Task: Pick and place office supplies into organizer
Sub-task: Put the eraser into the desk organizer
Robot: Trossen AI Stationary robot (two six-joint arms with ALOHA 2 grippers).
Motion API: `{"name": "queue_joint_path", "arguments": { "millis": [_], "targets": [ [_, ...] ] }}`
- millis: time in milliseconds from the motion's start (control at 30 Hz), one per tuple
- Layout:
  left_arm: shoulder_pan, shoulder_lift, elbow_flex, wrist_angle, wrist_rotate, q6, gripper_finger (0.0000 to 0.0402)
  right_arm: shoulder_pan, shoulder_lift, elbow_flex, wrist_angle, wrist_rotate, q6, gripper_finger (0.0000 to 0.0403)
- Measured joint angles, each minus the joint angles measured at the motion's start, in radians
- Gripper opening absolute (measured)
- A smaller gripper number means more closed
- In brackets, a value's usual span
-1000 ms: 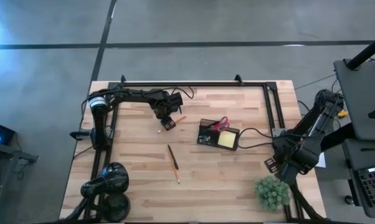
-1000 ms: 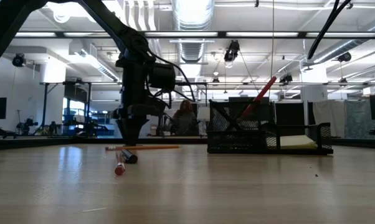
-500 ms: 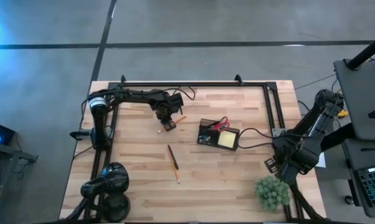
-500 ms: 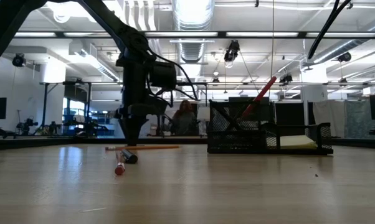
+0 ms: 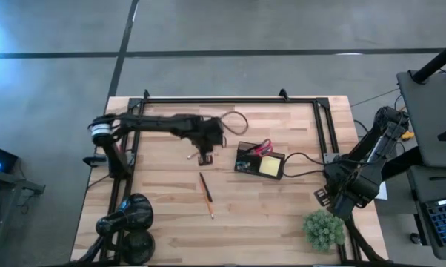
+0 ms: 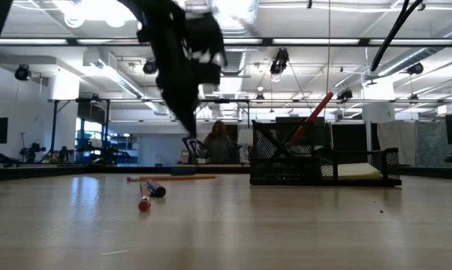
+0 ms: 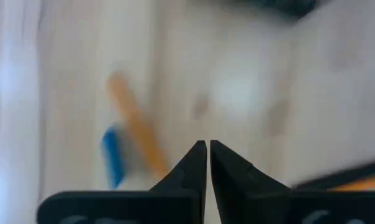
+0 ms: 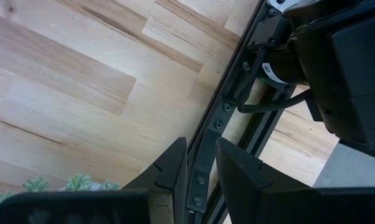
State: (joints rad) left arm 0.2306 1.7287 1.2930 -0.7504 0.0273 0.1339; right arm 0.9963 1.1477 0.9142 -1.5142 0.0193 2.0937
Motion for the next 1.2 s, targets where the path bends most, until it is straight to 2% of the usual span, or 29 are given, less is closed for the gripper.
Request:
{"name": "queue_joint_path", "arguments": {
  "millis": [133, 233, 300, 600, 700, 800, 900, 1000, 1200],
  "targets": [
    [-0.099, -0.022, 0.008, 0.098, -0.006, 0.007, 0.0005, 0.0, 0.0, 0.0, 0.0, 0.0, 0.0, 0.0077],
    [-0.131, 0.008, 0.032, 0.055, -0.187, -0.044, 0.0006, 0.0, 0.0, 0.0, 0.002, 0.0, 0.0, 0.0077],
    [-0.109, 0.017, 0.047, -0.019, -0.224, -0.08, 0.0006, 0.0, 0.0, 0.0, 0.001, 0.0, -0.001, 0.0077],
    [0.082, -0.002, 0.073, -0.121, -0.209, -0.155, 0.0017, 0.0, 0.0, 0.0, 0.007, 0.0, 0.0, 0.0077],
    [0.108, -0.001, 0.074, -0.128, -0.163, -0.154, 0.0047, 0.0, 0.0, 0.0, 0.008, 0.0, 0.009, 0.0077],
    [0.113, 0.014, 0.074, -0.14, -0.042, -0.144, 0.0093, 0.0, 0.0, 0.0, 0.007, 0.0, 0.016, 0.0077],
    [0.114, 0.04, 0.06, -0.148, 0.026, -0.046, 0.0136, 0.0, 0.0, 0.0, 0.006, 0.0, 0.016, 0.0077],
    [0.113, 0.056, 0.033, -0.142, -0.004, 0.063, 0.0165, 0.0, 0.0, 0.0, 0.006, 0.001, 0.025, 0.0077],
    [0.119, 0.058, -0.015, -0.036, -0.032, 0.177, 0.0176, 0.0, 0.0, 0.0, 0.009, 0.001, 0.03, 0.0077]
  ]
}}
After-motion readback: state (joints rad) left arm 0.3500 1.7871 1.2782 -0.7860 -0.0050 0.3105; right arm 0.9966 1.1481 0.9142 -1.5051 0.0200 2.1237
